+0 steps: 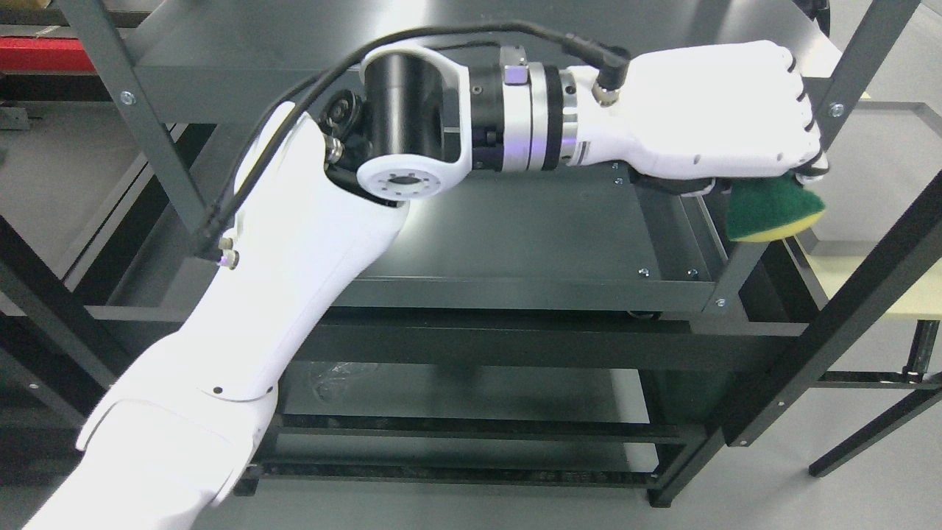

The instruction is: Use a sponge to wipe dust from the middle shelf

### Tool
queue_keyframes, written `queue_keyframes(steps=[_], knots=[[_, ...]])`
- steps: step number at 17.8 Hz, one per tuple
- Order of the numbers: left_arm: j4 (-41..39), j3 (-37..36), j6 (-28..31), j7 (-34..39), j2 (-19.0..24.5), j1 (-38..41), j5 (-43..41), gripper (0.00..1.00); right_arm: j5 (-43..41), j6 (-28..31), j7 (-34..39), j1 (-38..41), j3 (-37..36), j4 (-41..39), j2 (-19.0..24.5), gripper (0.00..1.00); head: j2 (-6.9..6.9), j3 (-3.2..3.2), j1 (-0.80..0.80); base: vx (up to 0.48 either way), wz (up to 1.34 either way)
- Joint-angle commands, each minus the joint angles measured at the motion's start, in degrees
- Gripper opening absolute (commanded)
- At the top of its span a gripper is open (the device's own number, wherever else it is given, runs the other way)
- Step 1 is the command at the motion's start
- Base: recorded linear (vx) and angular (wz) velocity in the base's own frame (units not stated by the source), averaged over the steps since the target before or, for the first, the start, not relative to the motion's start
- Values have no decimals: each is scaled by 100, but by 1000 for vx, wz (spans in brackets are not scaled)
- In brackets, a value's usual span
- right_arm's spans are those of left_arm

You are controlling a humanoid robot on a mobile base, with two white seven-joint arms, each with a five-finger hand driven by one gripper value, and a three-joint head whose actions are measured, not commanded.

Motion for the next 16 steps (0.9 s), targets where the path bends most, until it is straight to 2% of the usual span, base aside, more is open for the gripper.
queue_keyframes(steps=[1,6,12,16], knots=[[573,638,-334,-154,100,-567,-1209,2,0,415,-8,0,0,-100,-100,100,0,0,0,-13,0],[565,929,-334,-154,100,-286,-1227,2,0,415,-8,0,0,-100,-100,100,0,0,0,-18,4],[494,1675,-334,-162,755,338,-1140,2,0,423,-8,0,0,-100,-100,100,0,0,0,-17,13],[486,2361,-334,-320,1211,576,-658,2,0,415,-8,0,0,-100,-100,100,0,0,0,0,0]])
